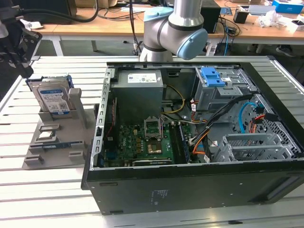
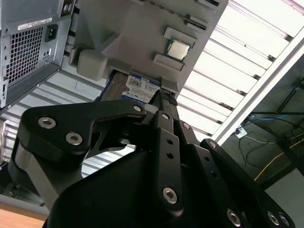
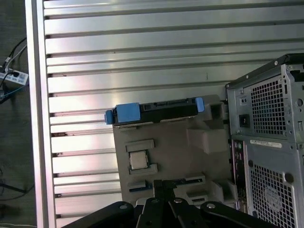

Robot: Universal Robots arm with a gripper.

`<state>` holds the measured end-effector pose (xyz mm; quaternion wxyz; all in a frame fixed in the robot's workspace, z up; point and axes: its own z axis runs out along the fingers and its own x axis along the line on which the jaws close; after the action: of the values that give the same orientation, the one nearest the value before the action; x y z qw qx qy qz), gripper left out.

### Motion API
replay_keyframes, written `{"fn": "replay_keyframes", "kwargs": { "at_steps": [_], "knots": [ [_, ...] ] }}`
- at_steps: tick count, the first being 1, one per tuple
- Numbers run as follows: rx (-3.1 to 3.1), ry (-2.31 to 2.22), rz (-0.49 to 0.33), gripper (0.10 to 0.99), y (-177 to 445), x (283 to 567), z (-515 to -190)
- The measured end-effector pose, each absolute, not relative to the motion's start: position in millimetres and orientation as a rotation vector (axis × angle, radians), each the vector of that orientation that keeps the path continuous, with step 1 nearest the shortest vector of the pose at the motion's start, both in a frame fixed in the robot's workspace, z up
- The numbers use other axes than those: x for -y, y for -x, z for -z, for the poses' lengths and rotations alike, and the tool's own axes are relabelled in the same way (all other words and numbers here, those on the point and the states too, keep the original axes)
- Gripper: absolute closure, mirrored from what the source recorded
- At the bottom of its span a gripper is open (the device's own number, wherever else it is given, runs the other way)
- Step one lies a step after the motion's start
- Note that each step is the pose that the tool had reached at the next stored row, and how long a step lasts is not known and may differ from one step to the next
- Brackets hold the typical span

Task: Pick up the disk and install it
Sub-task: 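Reach for the disk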

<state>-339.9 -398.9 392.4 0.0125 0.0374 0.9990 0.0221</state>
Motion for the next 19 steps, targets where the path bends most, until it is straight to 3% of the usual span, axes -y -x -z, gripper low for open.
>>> {"fn": "replay_keyframes", "kwargs": {
  "at_steps": [19],
  "knots": [
    [-3.114,-0.116,-0.069,0.98,376.2,398.9,-392.2]
  ]
}}
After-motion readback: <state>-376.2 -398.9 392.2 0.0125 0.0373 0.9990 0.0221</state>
